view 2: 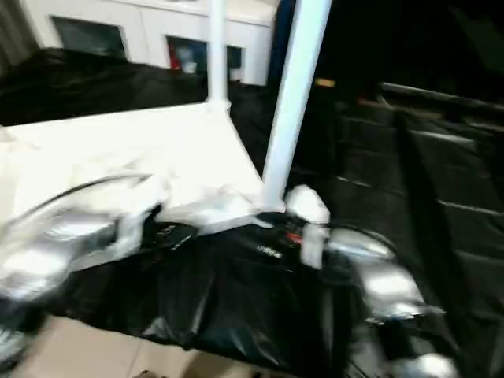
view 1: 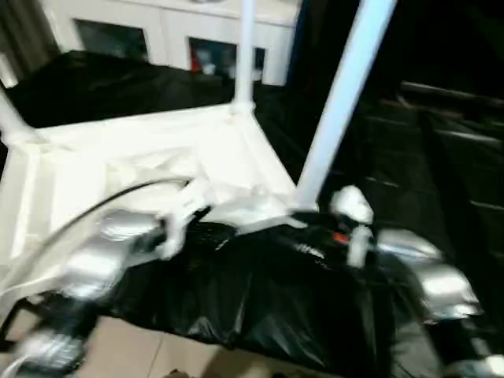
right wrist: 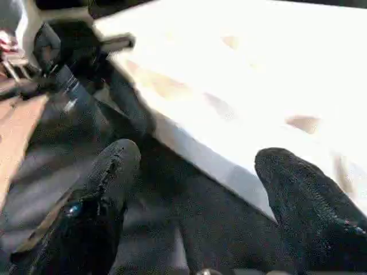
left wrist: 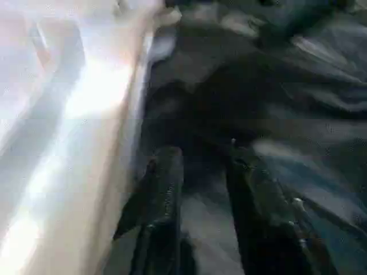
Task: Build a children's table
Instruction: Rotate table base
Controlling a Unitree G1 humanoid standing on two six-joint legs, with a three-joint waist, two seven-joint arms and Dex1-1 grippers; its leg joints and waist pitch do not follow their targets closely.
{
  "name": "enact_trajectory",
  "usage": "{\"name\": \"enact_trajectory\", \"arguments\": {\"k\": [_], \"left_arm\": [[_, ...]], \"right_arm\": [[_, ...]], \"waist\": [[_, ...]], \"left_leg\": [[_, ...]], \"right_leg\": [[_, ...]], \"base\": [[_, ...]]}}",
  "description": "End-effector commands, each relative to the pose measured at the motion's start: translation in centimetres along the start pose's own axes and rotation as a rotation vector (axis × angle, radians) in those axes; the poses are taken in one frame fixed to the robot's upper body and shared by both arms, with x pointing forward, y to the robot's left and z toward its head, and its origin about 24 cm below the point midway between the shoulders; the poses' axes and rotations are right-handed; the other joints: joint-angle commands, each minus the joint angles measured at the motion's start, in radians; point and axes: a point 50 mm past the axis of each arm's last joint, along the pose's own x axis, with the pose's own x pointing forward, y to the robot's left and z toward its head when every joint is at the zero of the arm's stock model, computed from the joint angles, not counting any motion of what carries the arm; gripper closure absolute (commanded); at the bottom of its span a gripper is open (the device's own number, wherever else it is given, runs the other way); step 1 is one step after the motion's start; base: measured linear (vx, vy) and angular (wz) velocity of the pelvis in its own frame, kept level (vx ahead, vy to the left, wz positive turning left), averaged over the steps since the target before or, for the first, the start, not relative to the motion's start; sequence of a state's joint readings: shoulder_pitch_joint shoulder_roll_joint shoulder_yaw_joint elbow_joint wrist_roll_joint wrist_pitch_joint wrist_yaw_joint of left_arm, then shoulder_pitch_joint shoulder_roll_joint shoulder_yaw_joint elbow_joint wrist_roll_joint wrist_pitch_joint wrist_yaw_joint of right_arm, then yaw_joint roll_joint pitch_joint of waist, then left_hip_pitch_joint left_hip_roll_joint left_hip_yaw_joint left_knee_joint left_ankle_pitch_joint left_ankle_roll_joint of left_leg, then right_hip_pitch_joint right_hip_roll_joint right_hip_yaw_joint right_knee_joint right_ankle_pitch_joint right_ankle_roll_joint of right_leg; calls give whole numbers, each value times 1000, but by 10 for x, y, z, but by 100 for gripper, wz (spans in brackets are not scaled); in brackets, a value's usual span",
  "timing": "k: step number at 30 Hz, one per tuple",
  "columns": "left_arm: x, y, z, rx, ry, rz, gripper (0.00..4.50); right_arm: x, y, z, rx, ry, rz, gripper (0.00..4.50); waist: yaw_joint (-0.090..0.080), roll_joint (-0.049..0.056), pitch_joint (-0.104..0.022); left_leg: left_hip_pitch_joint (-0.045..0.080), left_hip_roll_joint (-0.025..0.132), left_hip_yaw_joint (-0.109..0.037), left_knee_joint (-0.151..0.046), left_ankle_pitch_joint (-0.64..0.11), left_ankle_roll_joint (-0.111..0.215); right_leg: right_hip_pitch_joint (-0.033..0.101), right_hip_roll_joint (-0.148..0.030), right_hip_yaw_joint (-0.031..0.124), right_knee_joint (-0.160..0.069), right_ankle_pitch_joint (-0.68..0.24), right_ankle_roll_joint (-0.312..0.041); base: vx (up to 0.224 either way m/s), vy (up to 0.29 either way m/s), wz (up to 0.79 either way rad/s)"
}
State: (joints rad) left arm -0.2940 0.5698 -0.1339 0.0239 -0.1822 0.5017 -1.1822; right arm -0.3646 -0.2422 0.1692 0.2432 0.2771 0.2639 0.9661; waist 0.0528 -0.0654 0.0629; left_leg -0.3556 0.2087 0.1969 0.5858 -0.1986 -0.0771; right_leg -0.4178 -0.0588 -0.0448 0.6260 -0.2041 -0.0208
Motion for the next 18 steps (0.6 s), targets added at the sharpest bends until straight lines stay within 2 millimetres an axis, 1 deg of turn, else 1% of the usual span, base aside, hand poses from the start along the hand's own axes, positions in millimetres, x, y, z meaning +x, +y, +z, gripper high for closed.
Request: {"name": "enact_trajectory", "arguments": {"k": [1, 2, 3, 4, 5, 6, 7, 8, 9, 10, 11, 12, 13, 14, 15, 16, 17, 18], "left_arm": [[-12, -5, 7, -1, -13, 8, 272], [-19, -9, 5, -19, 4, 12, 266], [-27, -14, 2, -41, 29, 13, 259], [-27, -14, 2, -41, 30, 13, 248], [-34, -18, -4, -65, 77, 23, 236], [-35, -18, -6, -66, 85, 26, 229], [-37, -19, -8, -70, 105, 34, 224], [-38, -20, -10, -72, 125, 45, 217], [-40, -20, -12, -71, 144, 60, 217], [-40, -19, -14, -68, 159, 77, 200], [-40, -19, -14, -66, 162, 80, 200], [-40, -19, -15, -59, 172, 93, 186], [-41, -19, -16, -54, 180, 106, 181], [-41, -20, -16, -46, 193, 119, 181], [-41, -20, -15, -42, 198, 125, 172], [-41, -20, -15, -41, 201, 134, 172], [-42, -20, -16, -36, 211, 143, 172], [-43, -20, -16, -32, 218, 149, 172]], "right_arm": [[13, -1, 0, 9, -5, -22, 78], [24, -1, -1, 18, -11, -53, 78], [36, -2, -1, 20, -21, -87, 78], [36, -2, -1, 20, -22, -87, 78], [52, -8, 1, 49, -41, -190, 78], [55, -10, 1, 57, -45, -209, 78], [60, -12, 2, 76, -54, -255, 78], [65, -16, 2, 97, -60, -315, 78], [70, -21, 3, 119, -64, -402, 78], [73, -25, 3, 125, -77, -476, 78], [73, -27, 3, 125, -75, -501, 78], [74, -33, 3, 125, -66, -596, 78], [73, -38, 3, 120, -56, -681, 78], [71, -44, 2, 123, -47, -770, 78], [68, -50, 2, 139, -36, -835, 78], [65, -54, 2, 154, -32, -882, 78], [61, -60, 2, 171, -29, -937, 78], [57, -64, 2, 187, -28, -975, 78]], "waist": [[1, 8, -59], [3, 6, -56], [2, -1, -54], [2, 0, -53], [5, 2, -54], [4, 3, -52], [1, 2, -53], [7, 7, -54], [6, 4, -55], [5, 5, -57], [6, 5, -58], [8, 2, -60], [9, 3, -63], [9, 1, -63], [9, -1, -64], [7, -4, -67], [9, -5, -66], [9, -5, -66]], "left_leg": [[8, 33, -12, -68, -135, 28], [13, 31, -10, -70, -146, 16], [11, 31, -11, -73, -149, 5], [9, 31, -13, -74, -157, -3], [19, 31, -10, -74, -168, -14], [22, 31, -10, -75, -169, -20], [16, 27, -13, -78, -167, -29], [26, 29, -10, -76, -163, -38], [29, 29, -8, -76, -159, -41], [21, 24, -10, -78, -151, -50], [24, 24, -7, -76, -137, -56], [22, 24, -8, -76, -121, -61], [23, 21, -6, -74, -106, -70], [19, 16, -6, -73, -100, -72], [18, 18, -6, -72, -96, -75], [15, 15, -7, -71, -101, -74], [17, 15, -5, -69, -102, -70], [16, 15, -4, -69, -104, -68]], "right_leg": [[50, -74, 48, -65, -139, -237], [47, -69, 47, -72, -160, -224], [46, -70, 48, -69, -164, -225], [47, -72, 49, -68, -180, -221], [41, -71, 50, -71, -194, -209], [35, -72, 51, -70, -196, -211], [42, -70, 52, -68, -196, -208], [36, -67, 52, -68, -172, -199], [33, -66, 52, -65, -154, -201], [43, -63, 51, -60, -131, -197], [39, -62, 52, -57, -91, -190], [43, -63, 50, -53, -72, -188], [44, -62, 50, -50, -46, -180], [50, -58, 51, -47, -20, -172], [49, -60, 51, -45, -10, -169], [54, -58, 51, -44, -6, -165], [51, -58, 52, -44, 1, -162], [51, -58, 53, -43, 2, -161]], "base": [[0, 0, 0], [0, 0, 0], [0, 0, 0], [0, 0, 0], [0, 0, 0], [0, 0, 0], [0, 0, 0], [0, 0, 0], [0, 0, 0], [0, 0, 0], [0, 0, 0], [0, 0, 0], [0, 0, 0], [0, 0, 0], [0, 0, 0], [0, 0, 0], [0, 0, 0], [0, 0, 0]]}}
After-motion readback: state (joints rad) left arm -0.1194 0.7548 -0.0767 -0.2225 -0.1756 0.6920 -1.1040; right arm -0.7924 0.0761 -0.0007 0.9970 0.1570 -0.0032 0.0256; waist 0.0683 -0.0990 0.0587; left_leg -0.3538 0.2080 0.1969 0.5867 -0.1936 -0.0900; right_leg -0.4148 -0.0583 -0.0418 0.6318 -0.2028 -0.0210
